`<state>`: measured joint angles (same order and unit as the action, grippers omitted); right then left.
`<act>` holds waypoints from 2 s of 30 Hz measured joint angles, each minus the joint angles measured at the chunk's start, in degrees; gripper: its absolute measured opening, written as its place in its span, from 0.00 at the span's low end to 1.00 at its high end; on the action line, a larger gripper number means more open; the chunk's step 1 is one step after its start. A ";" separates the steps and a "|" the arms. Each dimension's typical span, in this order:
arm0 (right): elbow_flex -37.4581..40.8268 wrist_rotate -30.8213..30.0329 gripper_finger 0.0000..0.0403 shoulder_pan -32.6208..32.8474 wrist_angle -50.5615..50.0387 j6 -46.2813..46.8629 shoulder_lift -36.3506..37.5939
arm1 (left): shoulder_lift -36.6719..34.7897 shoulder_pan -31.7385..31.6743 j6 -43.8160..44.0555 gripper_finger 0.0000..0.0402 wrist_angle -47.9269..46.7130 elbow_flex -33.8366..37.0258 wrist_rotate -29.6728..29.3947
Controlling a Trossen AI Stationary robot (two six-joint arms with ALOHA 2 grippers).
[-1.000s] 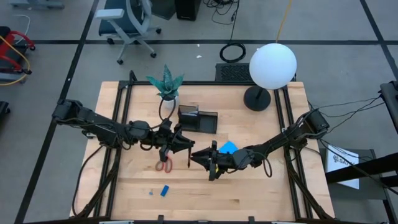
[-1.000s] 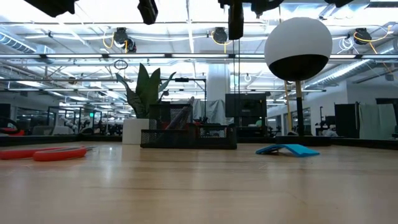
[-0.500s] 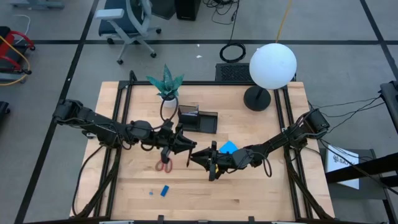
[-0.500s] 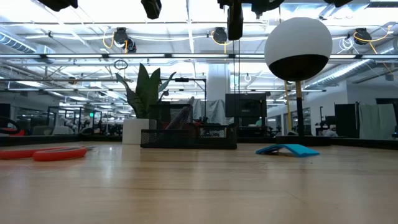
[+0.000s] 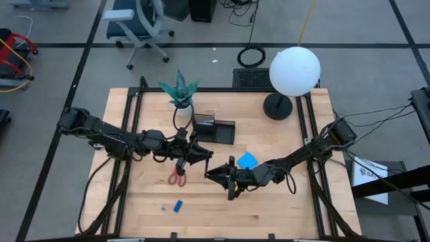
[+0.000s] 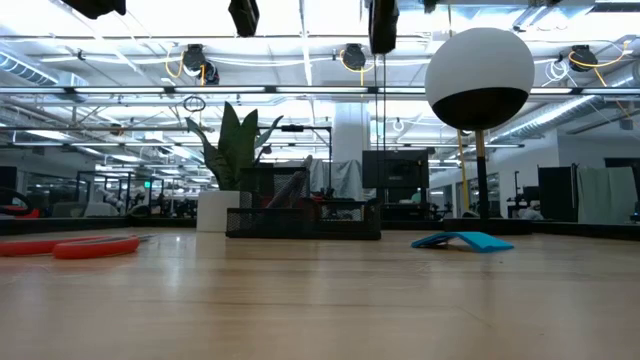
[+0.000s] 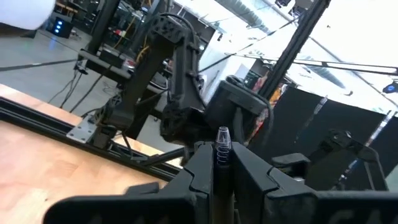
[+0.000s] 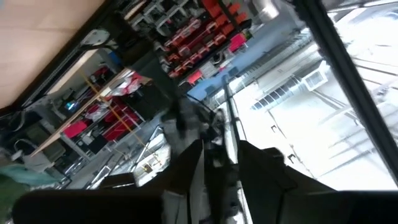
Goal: Pick and place office supplies into organizer
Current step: Put the black pen into the black desk organizer
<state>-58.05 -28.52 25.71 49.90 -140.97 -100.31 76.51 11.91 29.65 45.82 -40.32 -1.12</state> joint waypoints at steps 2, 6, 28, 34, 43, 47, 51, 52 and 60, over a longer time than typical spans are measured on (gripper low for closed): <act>-0.10 0.03 0.22 0.07 0.15 0.57 0.00 | 0.01 -0.03 0.00 0.09 0.39 0.00 -0.37; -0.10 0.21 0.22 -0.59 -0.10 0.67 0.00 | -0.01 0.02 -0.02 0.09 0.82 -0.02 -0.38; -0.10 -5.68 0.22 -0.25 -0.82 1.23 0.00 | -0.02 0.76 0.26 0.09 0.66 0.00 0.52; -0.10 -2.79 0.22 -1.33 -1.33 0.95 0.02 | -0.02 0.76 0.24 0.09 0.72 0.02 -0.08; -0.10 -1.18 0.22 -2.14 -1.75 0.81 0.02 | 1.87 0.76 0.29 0.09 1.91 0.02 -0.61; -0.10 0.01 0.22 -2.16 -2.13 0.81 0.02 | 4.60 0.47 0.94 0.09 2.32 -1.22 0.92; -0.10 0.07 0.22 -2.14 -1.93 3.52 0.02 | 6.08 0.47 -0.37 0.09 2.16 -4.00 2.21; -0.13 0.07 0.22 -2.10 -1.89 4.11 0.02 | 6.10 0.46 -0.81 0.09 1.98 -4.61 2.79; -0.21 -3.65 0.09 -0.69 -1.57 5.04 0.09 | 6.10 0.28 -1.70 0.09 0.56 -5.81 2.53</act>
<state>-58.26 -32.17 25.02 48.33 -135.92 -100.22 82.61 12.19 27.95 46.38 -46.13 1.41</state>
